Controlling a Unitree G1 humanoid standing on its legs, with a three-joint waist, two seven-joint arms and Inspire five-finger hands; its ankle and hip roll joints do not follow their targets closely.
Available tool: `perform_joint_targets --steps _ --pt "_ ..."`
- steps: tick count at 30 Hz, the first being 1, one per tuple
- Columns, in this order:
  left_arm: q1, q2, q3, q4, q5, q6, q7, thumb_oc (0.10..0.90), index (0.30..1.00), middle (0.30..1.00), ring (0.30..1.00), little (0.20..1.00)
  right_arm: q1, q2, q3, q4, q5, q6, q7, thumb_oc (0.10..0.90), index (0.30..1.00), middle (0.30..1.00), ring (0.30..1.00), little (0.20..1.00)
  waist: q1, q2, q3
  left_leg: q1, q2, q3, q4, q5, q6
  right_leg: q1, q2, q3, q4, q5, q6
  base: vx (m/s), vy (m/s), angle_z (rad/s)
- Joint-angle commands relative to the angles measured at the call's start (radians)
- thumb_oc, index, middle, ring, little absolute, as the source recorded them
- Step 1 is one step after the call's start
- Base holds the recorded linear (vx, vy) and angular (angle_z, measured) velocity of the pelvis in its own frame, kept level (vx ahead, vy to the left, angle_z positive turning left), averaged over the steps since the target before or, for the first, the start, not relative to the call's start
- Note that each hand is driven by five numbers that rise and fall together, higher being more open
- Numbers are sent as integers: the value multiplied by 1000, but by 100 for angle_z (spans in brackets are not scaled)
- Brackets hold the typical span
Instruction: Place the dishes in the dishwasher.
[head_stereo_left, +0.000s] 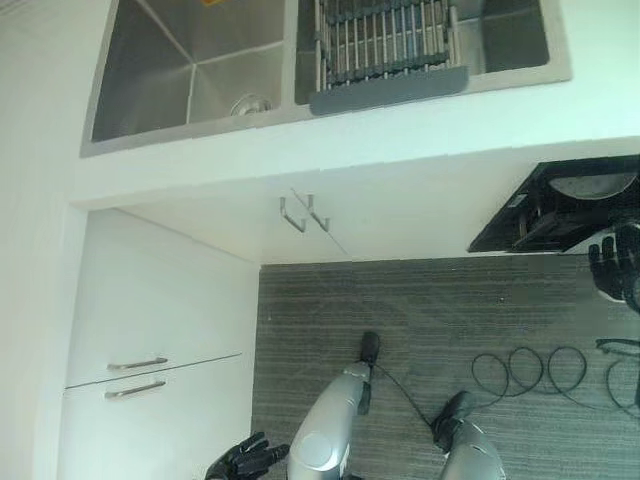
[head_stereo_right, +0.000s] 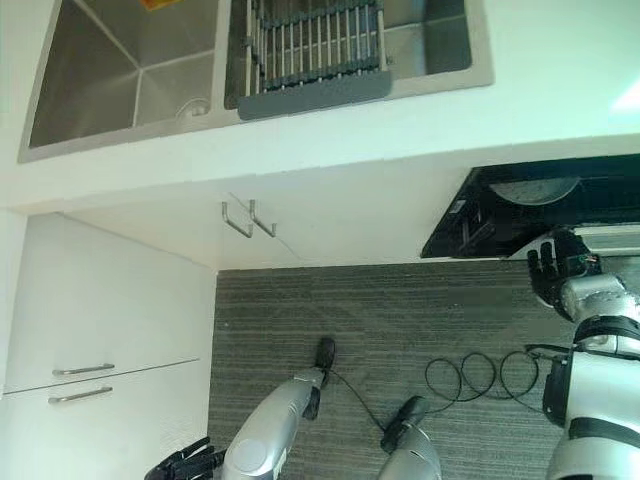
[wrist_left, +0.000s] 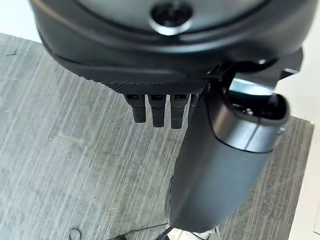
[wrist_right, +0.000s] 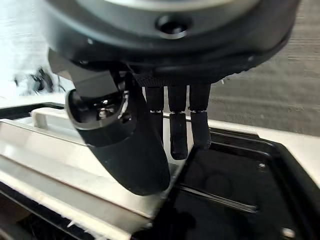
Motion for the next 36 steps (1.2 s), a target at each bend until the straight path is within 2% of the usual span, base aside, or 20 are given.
perform_joint_targets --steps 1,3,5,8,12,16,17,20,21,22,23,24,30,32,33,35,36 --pt "101 107 -28 8 -9 3 -14 800 900 900 900 900 -275 -49 117 -167 -44 -20 113 400 300 300 300 300 74 -24 -83 -5 27 -24 135 -208 -82 -29 7 33 -5 -75 2 72 46 19" --pt "110 104 -21 13 -12 0 -21 800 900 900 900 900 -305 -58 137 -160 -70 -37 129 400 300 300 300 300 78 -21 -84 -7 27 -29 135 -207 -83 -28 6 26 -5 -76 2 76 36 14" --pt "129 110 5 19 2 -2 -29 800 900 900 900 900 -352 -76 173 -169 -110 -79 153 400 300 300 300 300 93 -29 -91 -8 28 -36 135 -204 -86 -21 5 12 -5 -77 3 97 0 17" --pt "133 120 18 29 27 -2 -47 800 900 900 900 900 -394 -92 209 -169 -134 -92 173 400 300 300 300 300 105 -40 -100 -8 31 -39 135 -202 -87 -14 2 -4 -5 -72 8 90 -21 11" --pt "150 119 23 34 47 -36 -66 800 900 900 900 900 -388 -93 222 -191 -200 -130 223 400 300 300 300 300 109 -54 -101 -1 36 -42 135 -206 -85 -6 7 -10 -5 -68 12 41 -30 7" --pt "156 116 39 53 45 -78 -85 800 900 900 900 900 -357 -77 202 -207 -166 -153 253 400 300 300 300 300 100 -57 -97 3 42 -32 135 -208 -86 -6 12 -1 -5 -67 15 0 0 0" --pt "155 114 42 57 46 -91 -88 800 900 900 900 900 -330 -65 178 -214 -105 -159 264 400 300 300 300 300 96 -60 -96 6 45 -28 135 -210 -86 -6 14 4 -5 -67 16 0 0 0" --pt "155 109 38 45 66 -118 -91 800 900 900 900 900 -234 -11 113 -247 -100 -189 251 400 300 300 300 300 87 -64 -89 16 47 -23 135 -216 -83 -1 18 17 -5 -66 18 -38 4 -5" --pt "157 99 31 42 52 -139 -84 800 900 900 900 900 -166 23 86 -273 -176 -204 278 767 851 851 851 851 76 -65 -85 26 49 -19 135 -221 -80 4 23 25 -5 -64 18 -49 39 -9" --pt "160 96 36 40 55 -149 -84 800 900 900 900 900 -129 40 75 -291 -212 -218 295 800 900 900 900 900 72 -69 -85 32 52 -14 135 -223 -79 6 25 30 -5 -65 18 -50 57 -12" --pt "160 96 29 30 46 -162 -80 800 900 900 900 900 -90 66 75 -317 -248 -212 318 800 900 900 900 900 66 -73 -82 35 54 -10 135 -225 -79 8 26 36 -5 -64 17 -151 76 -18" --pt "160 97 28 16 45 -168 -79 800 900 900 900 900 -49 88 73 -351 -261 -218 325 800 900 900 900 900 61 -72 -76 28 54 -1 135 -202 -71 -2 24 27 -5 -39 7 -165 85 -23" --pt "163 79 29 -58 5 -222 -69 800 900 900 900 900 312 274 17 -553 -360 -274 401 800 900 900 900 900 -8 -102 -69 59 77 45 135 -214 -60 11 40 68 -5 -34 5 -93 73 -19" --pt "173 53 22 -124 -17 -238 -62 800 900 900 900 900 525 410 25 -653 -392 -320 383 800 900 900 900 900 -50 -131 -80 94 94 81 135 -228 -54 33 53 93 -5 -37 1 -83 71 -30" --pt "172 47 16 -152 -41 -230 -76 800 900 900 900 900 571 434 27 -658 -401 -317 388 800 900 900 900 900 -59 -139 -85 102 97 89 135 -232 -53 40 56 98 -5 -39 1 -76 39 -28" --pt "179 45 -5 -193 14 -222 -54 800 900 900 900 900 657 470 22 -628 -469 -318 415 800 900 900 900 900 -74 -158 -107 119 105 105 135 -238 -53 55 61 104 -5 -44 0 -56 13 -32" --pt "175 41 -21 -206 -1 -197 -88 800 900 900 900 900 685 485 30 -604 -491 -316 418 800 900 900 900 900 -83 -168 -118 130 109 111 135 -238 -54 64 66 108 -5 -43 -1 -23 14 -17"
